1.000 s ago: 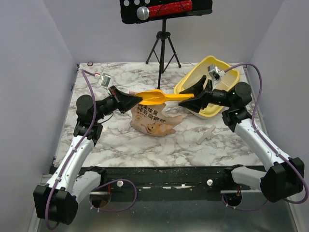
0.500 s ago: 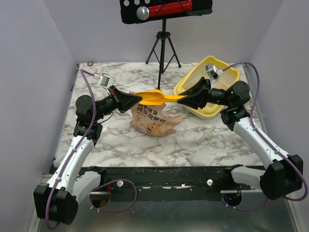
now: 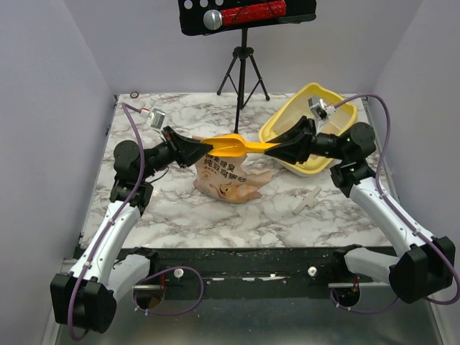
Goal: Fill the litter box with clean litter
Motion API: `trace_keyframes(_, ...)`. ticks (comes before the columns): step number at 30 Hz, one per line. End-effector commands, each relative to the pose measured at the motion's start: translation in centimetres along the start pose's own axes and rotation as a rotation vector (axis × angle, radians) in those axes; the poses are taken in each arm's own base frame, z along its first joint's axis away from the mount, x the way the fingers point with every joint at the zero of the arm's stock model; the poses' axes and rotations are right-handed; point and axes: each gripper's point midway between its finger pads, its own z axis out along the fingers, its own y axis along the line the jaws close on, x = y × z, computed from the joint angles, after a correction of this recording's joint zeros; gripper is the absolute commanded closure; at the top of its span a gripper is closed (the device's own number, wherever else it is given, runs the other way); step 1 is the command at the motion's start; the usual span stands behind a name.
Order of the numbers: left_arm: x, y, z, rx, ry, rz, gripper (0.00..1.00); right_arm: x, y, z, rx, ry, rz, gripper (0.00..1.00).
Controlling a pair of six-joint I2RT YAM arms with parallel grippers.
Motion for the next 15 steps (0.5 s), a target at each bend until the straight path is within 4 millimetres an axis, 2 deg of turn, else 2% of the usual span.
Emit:
trace_keyframes(1,-1.1,-1.0,-0.2,0.008,0.009,0.111,0.56,-2.0,1.8,-0.5,0.031,-0.027,-0.067,1.0)
trace_keyframes(4,-1.5,-1.0,-0.3,-0.017,0.028,0.171,0.45,-2.9,2.5,-1.4,0.109,-0.028,-0.083,1.0)
trace_keyframes(7,-1.7,-0.1,-0.5,-0.079,0.06,0.239,0.39,-3.6,2.9,-2.6,0.213,-0.039,-0.089,1.0)
trace_keyframes(15,-2.9,0.2,-0.2,-0.075,0.151,0.517,0.34,-3.0,3.4,-6.1,0.463,-0.006,-0.01,1.0)
